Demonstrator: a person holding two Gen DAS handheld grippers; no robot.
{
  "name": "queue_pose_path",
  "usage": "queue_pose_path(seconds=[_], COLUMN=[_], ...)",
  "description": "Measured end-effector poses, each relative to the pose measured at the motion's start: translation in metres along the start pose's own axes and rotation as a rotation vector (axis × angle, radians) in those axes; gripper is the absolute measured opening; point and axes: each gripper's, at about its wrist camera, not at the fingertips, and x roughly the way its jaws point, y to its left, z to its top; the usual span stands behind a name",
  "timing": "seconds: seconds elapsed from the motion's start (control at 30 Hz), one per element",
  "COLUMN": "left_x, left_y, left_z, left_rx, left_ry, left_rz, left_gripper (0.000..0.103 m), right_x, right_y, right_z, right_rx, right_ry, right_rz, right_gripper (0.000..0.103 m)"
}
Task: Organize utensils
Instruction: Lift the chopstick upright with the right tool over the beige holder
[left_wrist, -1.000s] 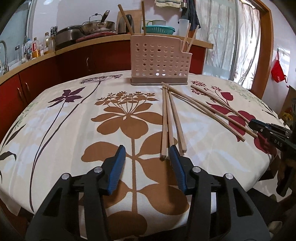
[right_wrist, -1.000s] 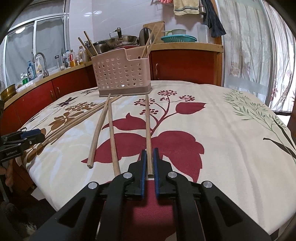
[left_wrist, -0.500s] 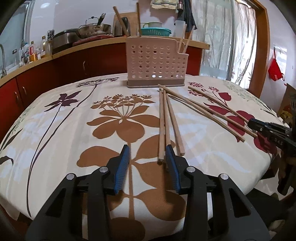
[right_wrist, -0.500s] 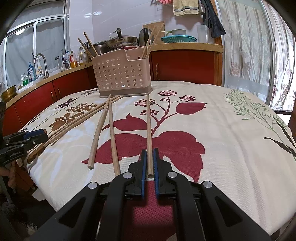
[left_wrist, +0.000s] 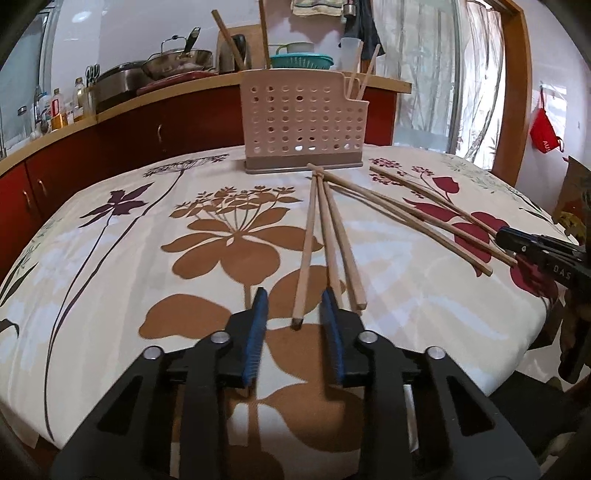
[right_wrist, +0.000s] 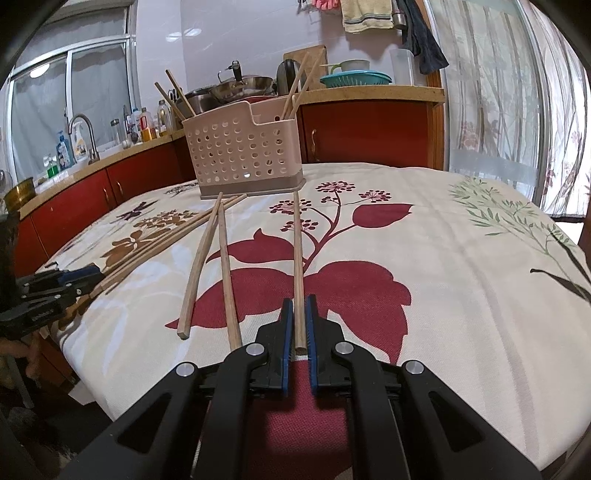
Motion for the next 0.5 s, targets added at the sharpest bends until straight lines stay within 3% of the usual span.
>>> queue_pose_path(seconds=[0.27,0.5], left_x=[0.0011,-0.0013], left_y=[-0.0075,-0.0077], left_z=[-0.0012,-0.0006], left_rx=[0.029,0.024], left_ry=[-0.026,-0.028], left_rz=[-0.011,-0.008], left_gripper=[0.007,0.007], right_x=[0.0024,-0.0038], right_y=[-0.0029,0.0006], right_z=[-0.0024,-0.0012], right_rx=[0.030,-0.007], right_ry=[-0.032,-0.041], right_rz=[0.019,0.003], right_gripper=[0.008,0.007])
